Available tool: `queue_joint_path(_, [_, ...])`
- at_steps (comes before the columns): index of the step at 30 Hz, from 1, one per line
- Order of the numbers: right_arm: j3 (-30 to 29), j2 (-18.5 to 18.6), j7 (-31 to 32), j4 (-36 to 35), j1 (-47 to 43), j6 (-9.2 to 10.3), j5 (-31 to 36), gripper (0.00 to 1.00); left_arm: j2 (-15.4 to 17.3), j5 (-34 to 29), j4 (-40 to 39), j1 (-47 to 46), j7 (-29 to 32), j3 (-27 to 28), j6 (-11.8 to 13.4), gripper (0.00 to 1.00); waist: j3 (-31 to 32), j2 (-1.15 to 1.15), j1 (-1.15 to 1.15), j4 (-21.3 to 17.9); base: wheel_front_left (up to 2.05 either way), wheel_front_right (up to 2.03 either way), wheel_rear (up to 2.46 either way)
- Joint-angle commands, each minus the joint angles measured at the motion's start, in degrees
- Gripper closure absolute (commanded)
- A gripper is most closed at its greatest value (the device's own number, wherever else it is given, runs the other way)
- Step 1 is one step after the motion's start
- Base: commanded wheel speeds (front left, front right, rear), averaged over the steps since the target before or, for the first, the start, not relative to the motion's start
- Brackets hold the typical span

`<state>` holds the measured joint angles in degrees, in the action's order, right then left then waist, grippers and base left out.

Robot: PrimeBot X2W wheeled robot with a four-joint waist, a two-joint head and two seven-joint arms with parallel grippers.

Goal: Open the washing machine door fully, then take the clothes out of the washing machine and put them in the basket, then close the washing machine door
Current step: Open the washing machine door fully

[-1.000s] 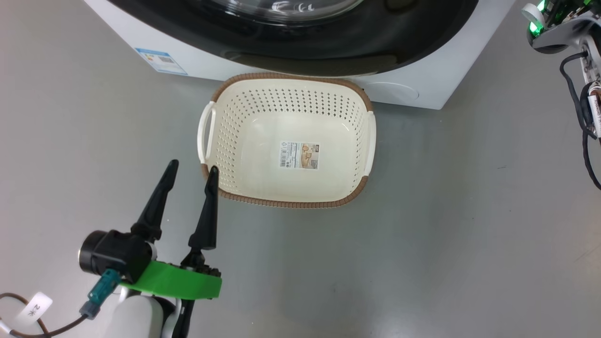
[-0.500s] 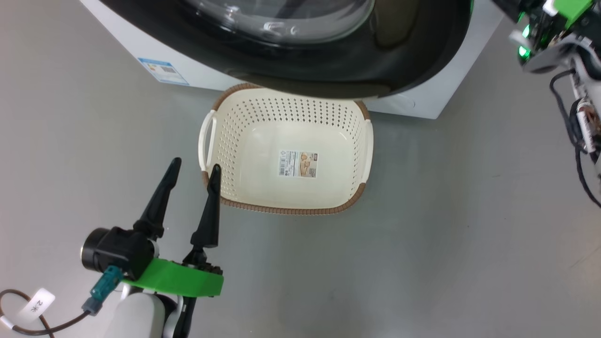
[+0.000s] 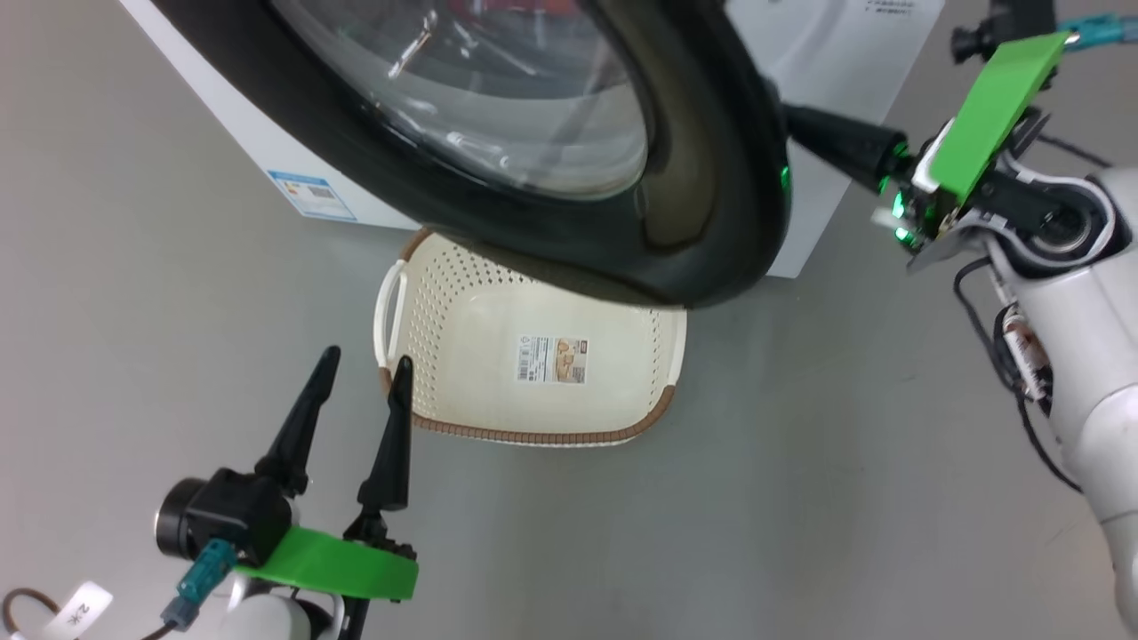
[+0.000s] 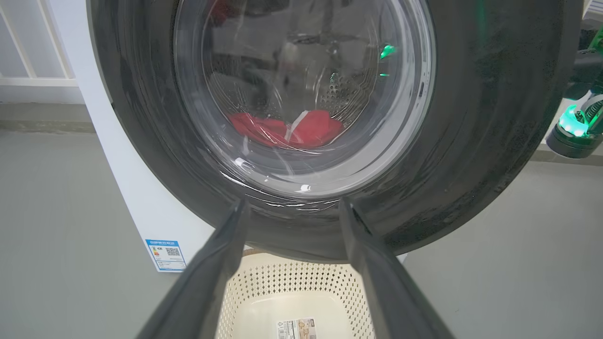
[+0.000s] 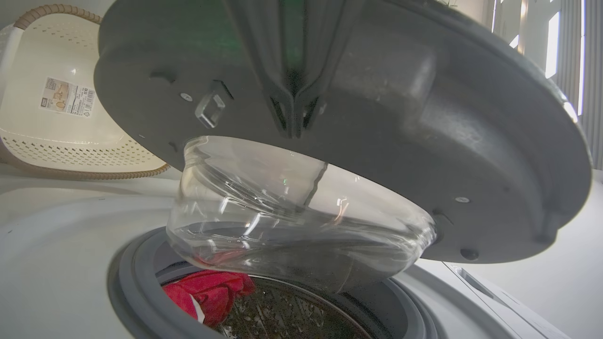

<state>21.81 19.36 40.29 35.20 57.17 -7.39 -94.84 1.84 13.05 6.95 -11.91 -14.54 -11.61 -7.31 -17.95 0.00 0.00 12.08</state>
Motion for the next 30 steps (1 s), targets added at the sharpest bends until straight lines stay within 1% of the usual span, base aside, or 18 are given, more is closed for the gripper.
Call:
queue_joint_path(1, [0.88,-1.47,0.57,-2.29,-1.63,-0.1,0.65,1.0,1.08,-0.59,-1.24,0.56,-0.46,1.96,-0.18,0.0,1.02,0.0,0.0,-0.33,0.0,0.0,0.0])
queue_joint_path(18, [3.7,-4.8,3.92,-13.87,-12.8,-0.1,1.36,1.0,1.1,-1.27,-0.22,4.52,-0.46,2.85,-0.18,0.0,6.03,0.0,0.0,0.82,0.0,0.0,0.0])
queue_joint_path(25, [4.1,-6.12,4.49,-17.2,-16.38,-0.1,1.52,1.0,1.07,-1.48,0.5,5.62,-0.46,3.71,-0.18,0.0,7.74,0.0,0.0,2.26,0.0,0.0,0.0])
queue_joint_path(30, [4.45,-6.82,4.76,-18.3,-18.09,-0.1,1.86,1.0,1.06,-1.28,0.95,6.18,-0.46,4.52,-0.18,0.0,8.68,0.0,0.0,3.48,0.0,0.0,0.0])
